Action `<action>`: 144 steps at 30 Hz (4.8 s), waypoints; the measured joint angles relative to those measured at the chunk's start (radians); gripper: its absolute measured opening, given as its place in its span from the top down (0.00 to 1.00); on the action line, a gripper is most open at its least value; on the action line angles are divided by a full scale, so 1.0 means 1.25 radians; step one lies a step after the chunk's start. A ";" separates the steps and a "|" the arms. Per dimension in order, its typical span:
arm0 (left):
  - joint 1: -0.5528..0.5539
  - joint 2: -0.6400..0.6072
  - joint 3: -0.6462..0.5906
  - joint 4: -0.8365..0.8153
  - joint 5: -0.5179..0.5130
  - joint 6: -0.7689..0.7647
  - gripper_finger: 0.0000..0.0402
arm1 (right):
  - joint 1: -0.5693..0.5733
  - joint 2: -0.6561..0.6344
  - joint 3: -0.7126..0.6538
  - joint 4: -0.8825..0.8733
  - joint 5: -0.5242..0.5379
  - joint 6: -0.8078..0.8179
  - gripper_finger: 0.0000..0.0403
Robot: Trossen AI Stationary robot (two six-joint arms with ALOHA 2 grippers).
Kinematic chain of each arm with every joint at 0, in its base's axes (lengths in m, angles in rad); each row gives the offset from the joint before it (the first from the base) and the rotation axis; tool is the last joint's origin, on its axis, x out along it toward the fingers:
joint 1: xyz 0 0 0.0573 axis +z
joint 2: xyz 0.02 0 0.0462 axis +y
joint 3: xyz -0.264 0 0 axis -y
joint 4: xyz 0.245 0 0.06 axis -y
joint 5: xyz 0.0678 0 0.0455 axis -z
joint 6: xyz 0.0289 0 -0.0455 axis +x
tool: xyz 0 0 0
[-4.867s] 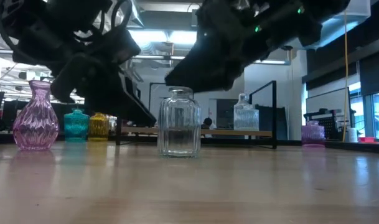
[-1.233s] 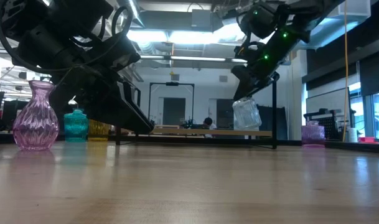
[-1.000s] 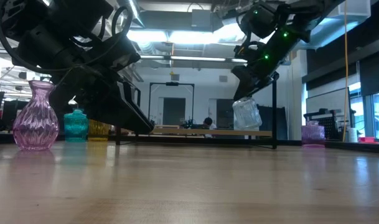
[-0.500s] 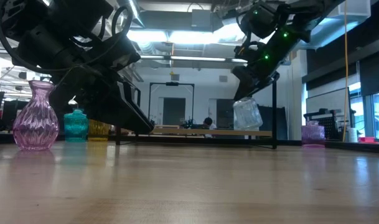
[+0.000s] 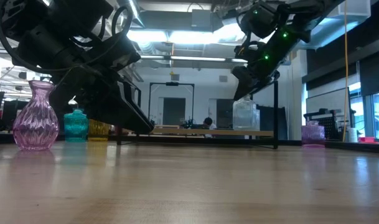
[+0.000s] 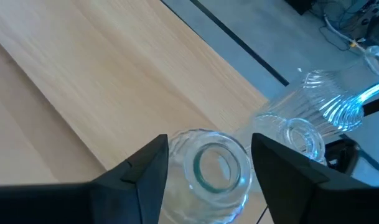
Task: Sort vases onto shelf
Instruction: Put the transparent vase aligned with the other transparent vase on the shelf, then put the left violet vase to the left side of the top transparent vase on the shelf
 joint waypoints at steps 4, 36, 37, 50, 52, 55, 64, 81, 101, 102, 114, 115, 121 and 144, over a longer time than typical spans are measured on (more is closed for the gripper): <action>0.000 0.000 0.000 0.000 0.000 0.000 0.72 | 0.000 0.000 0.000 -0.003 0.026 -0.015 0.46; 0.002 0.000 0.000 0.003 -0.002 0.002 0.72 | 0.118 0.056 0.091 -0.047 0.022 -0.063 0.46; 0.002 0.000 0.001 0.003 -0.002 0.002 0.72 | 0.117 0.069 0.091 -0.045 0.044 -0.075 0.46; 0.007 0.000 0.001 0.002 -0.004 0.014 0.72 | 0.106 0.173 0.091 -0.042 0.214 -0.162 0.46; 0.007 0.000 0.001 0.002 -0.004 0.014 0.72 | 0.106 0.173 0.091 -0.044 0.215 -0.170 0.46; 0.007 0.000 0.001 0.001 -0.003 0.014 0.72 | 0.106 0.173 0.091 -0.045 0.215 -0.182 0.46; 0.007 0.000 0.001 0.000 -0.003 0.014 0.72 | 0.106 0.173 0.090 -0.121 0.236 -0.182 0.46; 0.007 0.000 0.001 0.001 -0.003 0.018 0.72 | 0.267 0.128 0.150 -0.158 0.183 -0.074 0.46; -0.060 -0.043 0.458 -0.922 0.098 -0.121 0.72 | 0.525 0.124 -0.037 0.114 0.164 0.056 0.46; -0.065 -0.047 0.482 -0.979 0.119 -0.144 0.72 | 0.532 0.124 -0.054 0.154 0.148 0.057 0.46; -0.159 -0.293 0.518 -1.209 0.063 -0.439 0.72 | 0.602 0.128 -0.152 0.407 0.079 0.058 0.46; -0.164 -0.313 0.510 -1.230 0.033 -0.463 0.72 | 0.601 0.128 -0.154 0.407 0.079 0.061 0.46; -0.173 -0.396 0.440 -1.273 0.002 -0.571 0.72 | 0.598 0.136 -0.154 0.406 0.039 0.100 0.46; -0.140 -0.410 0.261 -1.272 -0.003 -0.483 0.72 | 0.598 0.205 -0.154 0.437 0.039 0.115 0.46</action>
